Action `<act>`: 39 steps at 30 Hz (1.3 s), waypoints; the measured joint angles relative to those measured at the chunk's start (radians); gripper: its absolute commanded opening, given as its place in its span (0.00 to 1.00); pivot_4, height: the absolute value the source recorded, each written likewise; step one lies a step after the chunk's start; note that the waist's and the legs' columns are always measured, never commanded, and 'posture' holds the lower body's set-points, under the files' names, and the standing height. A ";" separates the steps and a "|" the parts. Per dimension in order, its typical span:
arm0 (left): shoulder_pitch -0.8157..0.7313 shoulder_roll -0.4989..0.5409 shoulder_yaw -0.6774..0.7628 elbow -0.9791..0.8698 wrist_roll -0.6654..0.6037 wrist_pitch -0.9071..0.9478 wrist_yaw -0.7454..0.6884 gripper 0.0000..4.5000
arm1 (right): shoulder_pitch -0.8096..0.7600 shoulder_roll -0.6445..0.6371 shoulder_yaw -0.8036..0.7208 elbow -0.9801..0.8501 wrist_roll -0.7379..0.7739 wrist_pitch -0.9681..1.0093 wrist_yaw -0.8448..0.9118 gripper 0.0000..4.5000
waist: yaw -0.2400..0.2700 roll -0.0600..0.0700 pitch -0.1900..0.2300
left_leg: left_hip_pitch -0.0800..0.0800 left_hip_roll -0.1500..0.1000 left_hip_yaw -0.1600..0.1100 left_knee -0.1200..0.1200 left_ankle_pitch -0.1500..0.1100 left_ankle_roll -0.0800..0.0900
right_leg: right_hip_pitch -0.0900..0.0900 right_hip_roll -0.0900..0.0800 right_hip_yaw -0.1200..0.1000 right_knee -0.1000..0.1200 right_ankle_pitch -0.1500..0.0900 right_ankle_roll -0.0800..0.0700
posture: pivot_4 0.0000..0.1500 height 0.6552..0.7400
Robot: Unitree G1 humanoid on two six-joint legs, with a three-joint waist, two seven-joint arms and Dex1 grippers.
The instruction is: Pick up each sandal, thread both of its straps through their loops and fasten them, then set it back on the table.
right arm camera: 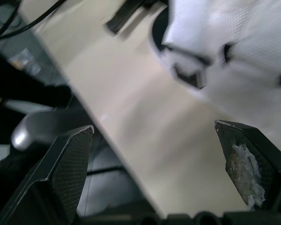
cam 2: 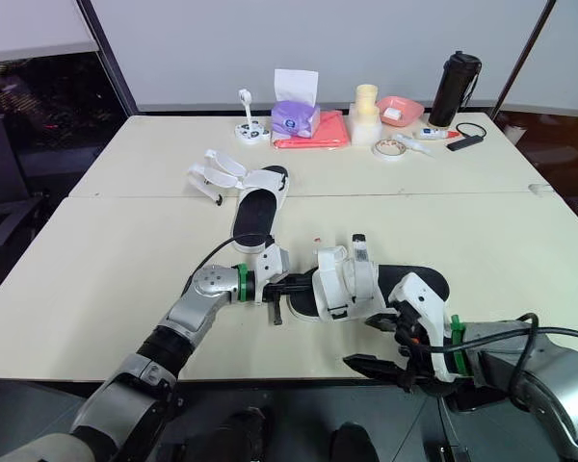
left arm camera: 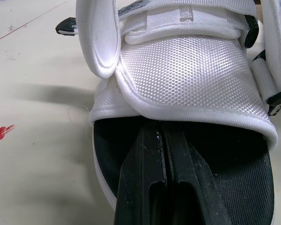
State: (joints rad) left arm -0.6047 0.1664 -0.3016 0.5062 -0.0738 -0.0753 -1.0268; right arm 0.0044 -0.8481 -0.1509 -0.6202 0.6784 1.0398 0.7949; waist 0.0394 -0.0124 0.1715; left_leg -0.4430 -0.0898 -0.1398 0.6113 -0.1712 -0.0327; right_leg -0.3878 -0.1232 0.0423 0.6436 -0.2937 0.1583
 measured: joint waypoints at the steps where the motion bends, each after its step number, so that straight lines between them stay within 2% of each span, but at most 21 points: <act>1: 0.000 0.000 0.000 0.000 0.000 0.000 0.000 0.00 | -0.010 0.006 0.013 0.011 -0.002 -0.004 -0.007 0.99 | 0.000 0.000 0.000 | 0.000 0.000 0.000 0.000 0.000 0.000 | 0.000 0.000 0.000 0.000 0.000 0.000 | 1.00 0.93; 18: 0.004 0.013 0.004 -0.011 0.000 0.006 0.006 0.00 | -0.120 0.047 0.096 0.034 0.037 0.048 -0.062 0.99 | -0.007 0.000 0.000 | 0.000 0.001 -0.001 0.000 0.000 0.000 | -0.001 0.001 0.000 0.001 0.000 0.000 | 1.00 0.93; 39: 0.003 0.012 0.004 -0.012 0.000 0.007 0.008 0.00 | -0.141 0.045 0.115 0.027 0.068 0.059 -0.051 0.99 | -0.005 0.000 0.000 | 0.000 0.001 -0.001 0.000 0.000 0.000 | -0.001 0.001 0.000 0.001 0.000 0.000 | 1.00 0.93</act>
State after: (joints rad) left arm -0.6013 0.1783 -0.2980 0.4945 -0.0739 -0.0684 -1.0187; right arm -0.1369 -0.8028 -0.0361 -0.5928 0.7459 1.0987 0.7435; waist 0.0346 -0.0125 0.1716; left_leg -0.4428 -0.0888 -0.1404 0.6109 -0.1712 -0.0327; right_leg -0.3887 -0.1220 0.0425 0.6445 -0.2936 0.1583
